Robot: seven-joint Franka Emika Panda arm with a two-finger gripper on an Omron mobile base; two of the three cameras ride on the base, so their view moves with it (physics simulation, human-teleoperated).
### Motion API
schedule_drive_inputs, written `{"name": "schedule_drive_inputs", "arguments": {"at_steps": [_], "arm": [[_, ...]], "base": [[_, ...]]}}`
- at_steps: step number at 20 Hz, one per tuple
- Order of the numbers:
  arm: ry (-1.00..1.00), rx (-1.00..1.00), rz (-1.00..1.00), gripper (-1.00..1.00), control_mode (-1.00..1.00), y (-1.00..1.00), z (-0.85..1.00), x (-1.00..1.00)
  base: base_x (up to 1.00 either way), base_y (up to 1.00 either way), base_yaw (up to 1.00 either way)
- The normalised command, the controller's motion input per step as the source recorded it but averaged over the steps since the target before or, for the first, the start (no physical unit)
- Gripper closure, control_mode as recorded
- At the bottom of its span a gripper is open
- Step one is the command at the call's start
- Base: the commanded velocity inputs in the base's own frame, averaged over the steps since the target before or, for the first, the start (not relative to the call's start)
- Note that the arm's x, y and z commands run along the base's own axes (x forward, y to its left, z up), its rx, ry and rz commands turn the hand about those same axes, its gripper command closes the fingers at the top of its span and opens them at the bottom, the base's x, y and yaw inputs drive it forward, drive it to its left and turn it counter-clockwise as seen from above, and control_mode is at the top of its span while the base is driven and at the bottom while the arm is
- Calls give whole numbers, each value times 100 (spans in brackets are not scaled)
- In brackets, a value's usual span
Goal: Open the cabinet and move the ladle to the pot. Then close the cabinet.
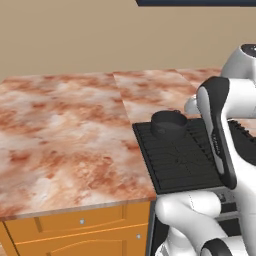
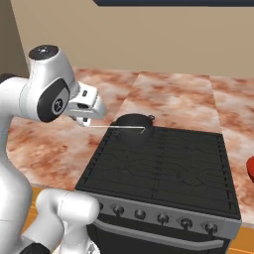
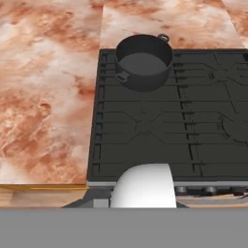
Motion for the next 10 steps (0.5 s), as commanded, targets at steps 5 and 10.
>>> {"name": "schedule_drive_inputs", "arguments": {"at_steps": [5,10], "arm": [[4,0,-1,100,-100,-12,0,100],[1,0,-2,100,-100,-2,-17,93]], "base": [[0,0,0],[0,0,0]]}}
